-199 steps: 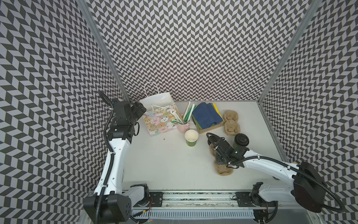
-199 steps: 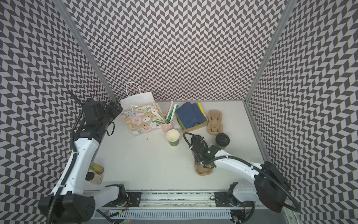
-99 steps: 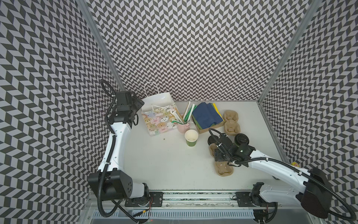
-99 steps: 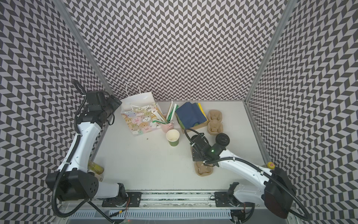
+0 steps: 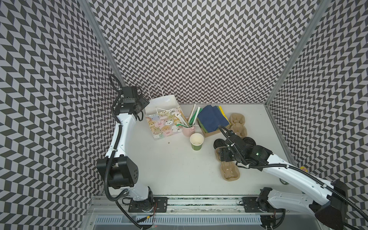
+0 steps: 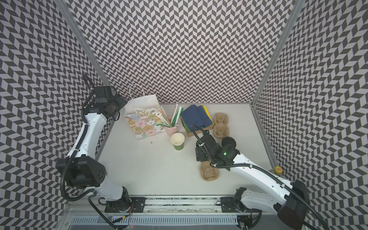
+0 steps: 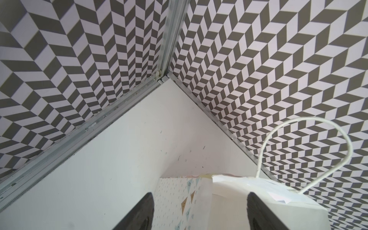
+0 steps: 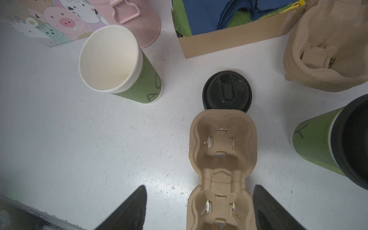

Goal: Pack a coffee takeout order
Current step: Pick up the takeout bag from the top-left of the table.

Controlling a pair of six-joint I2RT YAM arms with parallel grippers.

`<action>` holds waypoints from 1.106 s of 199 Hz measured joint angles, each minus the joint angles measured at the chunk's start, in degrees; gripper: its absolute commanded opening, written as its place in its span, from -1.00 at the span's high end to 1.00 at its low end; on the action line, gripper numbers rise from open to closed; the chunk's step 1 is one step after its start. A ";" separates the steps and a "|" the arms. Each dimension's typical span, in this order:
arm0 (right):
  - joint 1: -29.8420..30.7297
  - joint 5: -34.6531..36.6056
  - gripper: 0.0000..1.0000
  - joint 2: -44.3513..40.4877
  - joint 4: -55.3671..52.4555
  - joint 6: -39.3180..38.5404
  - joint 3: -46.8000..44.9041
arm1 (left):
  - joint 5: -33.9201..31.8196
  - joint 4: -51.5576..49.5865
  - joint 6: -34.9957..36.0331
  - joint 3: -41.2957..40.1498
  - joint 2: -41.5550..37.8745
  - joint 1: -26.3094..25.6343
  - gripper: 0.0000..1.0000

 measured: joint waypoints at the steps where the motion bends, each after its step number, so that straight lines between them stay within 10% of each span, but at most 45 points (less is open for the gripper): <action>1: 0.02 -0.04 -0.64 0.00 0.00 -0.02 0.00 | 0.11 -0.04 -0.02 0.00 -0.02 0.02 -0.48; 107: 1.25 -0.13 -0.66 -0.76 -0.20 -0.70 0.00 | 8.98 -2.40 -4.15 -0.26 -2.51 0.26 -0.59; 220: 4.00 0.94 -0.68 -0.59 -1.03 -0.50 1.05 | 8.50 -6.67 0.07 3.96 5.35 0.94 -0.21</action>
